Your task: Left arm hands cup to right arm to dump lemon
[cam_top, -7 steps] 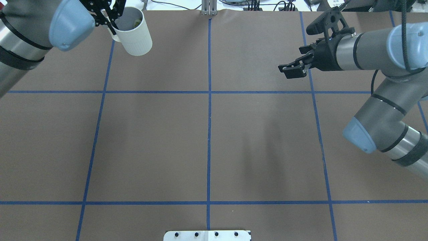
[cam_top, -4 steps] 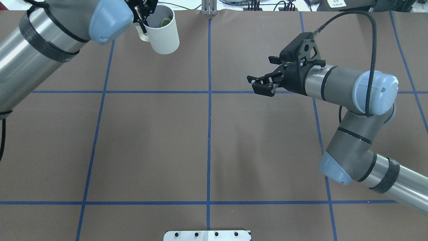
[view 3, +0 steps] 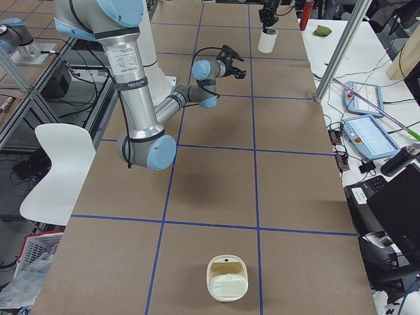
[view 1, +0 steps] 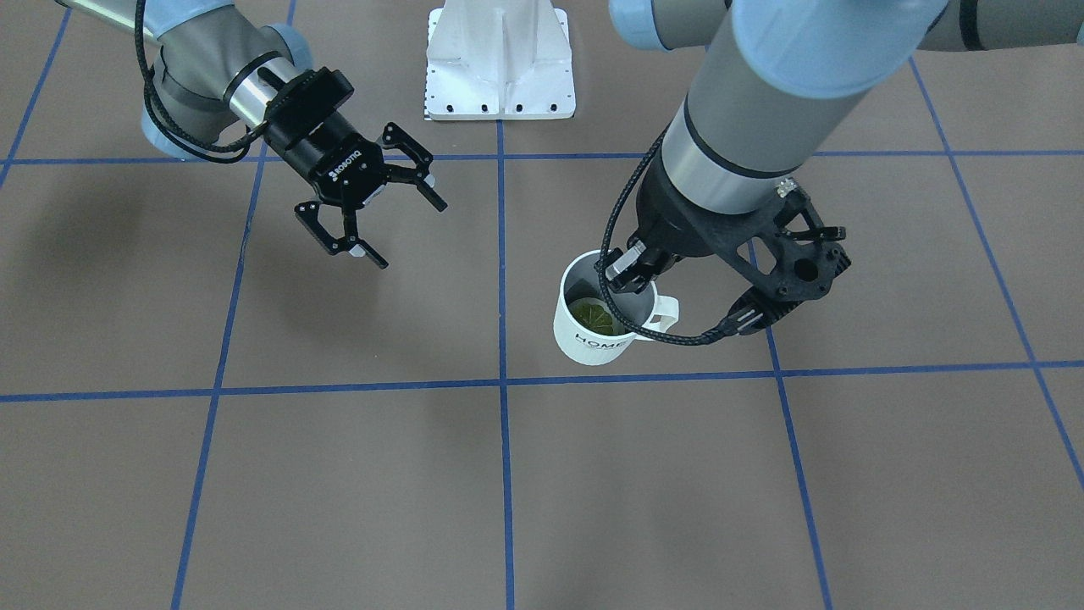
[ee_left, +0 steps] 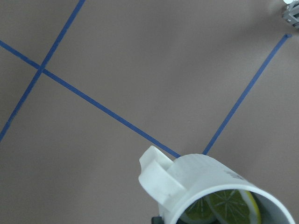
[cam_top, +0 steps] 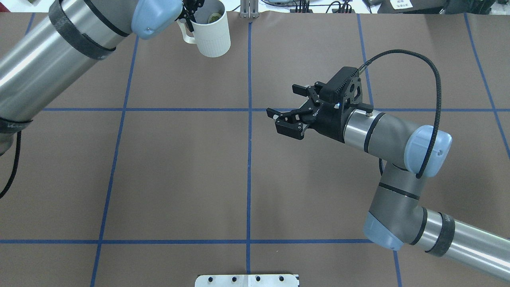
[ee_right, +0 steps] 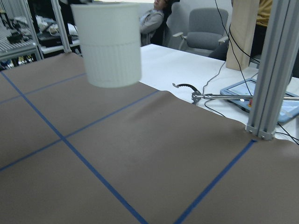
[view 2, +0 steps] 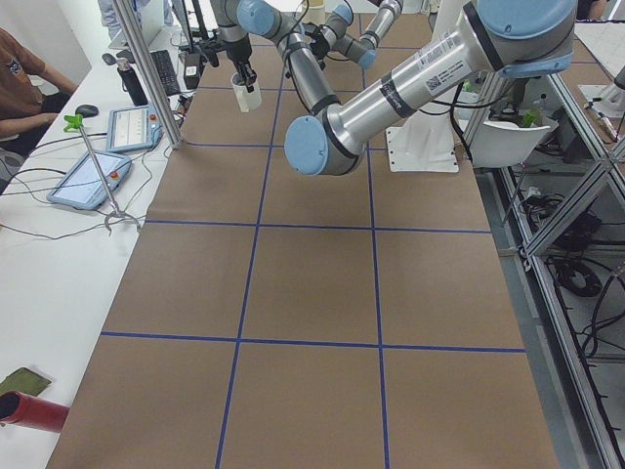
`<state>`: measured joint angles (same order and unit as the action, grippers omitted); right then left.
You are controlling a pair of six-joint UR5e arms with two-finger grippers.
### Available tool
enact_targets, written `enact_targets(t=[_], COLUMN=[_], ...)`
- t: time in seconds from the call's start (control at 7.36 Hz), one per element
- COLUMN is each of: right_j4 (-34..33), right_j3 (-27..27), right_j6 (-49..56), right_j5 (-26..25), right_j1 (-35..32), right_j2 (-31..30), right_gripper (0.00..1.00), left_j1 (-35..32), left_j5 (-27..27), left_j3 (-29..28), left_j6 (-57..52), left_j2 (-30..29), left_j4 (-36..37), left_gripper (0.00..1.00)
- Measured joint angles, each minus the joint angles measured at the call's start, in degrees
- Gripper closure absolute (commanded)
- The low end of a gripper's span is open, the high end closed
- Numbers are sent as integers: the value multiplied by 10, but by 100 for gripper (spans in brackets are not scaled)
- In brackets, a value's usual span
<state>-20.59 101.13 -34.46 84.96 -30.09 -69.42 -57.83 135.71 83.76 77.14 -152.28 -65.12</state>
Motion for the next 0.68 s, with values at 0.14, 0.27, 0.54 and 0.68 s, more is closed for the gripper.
enact_targets(t=[0.14,0.27,0.54,0.68], right_j4=[1,-1,-3,-4], right_j3=[0,-1,-2,-3], right_j6=[-1,-1,2,4], right_j5=[1,2,1,0], right_j1=[3,6,8,8], right_j2=[6,14,19,19], right_gripper=[1,1,1,1], left_j1=[2,9,36,45], left_j5=[23,37,43,43], left_j3=[-1,0,-1,-1], left_j6=[0,0,-1,-1], left_j2=[-2,-5,-11,-11], left_j4=[-6,-8,-9,-9], left_gripper=[100,100,100,100])
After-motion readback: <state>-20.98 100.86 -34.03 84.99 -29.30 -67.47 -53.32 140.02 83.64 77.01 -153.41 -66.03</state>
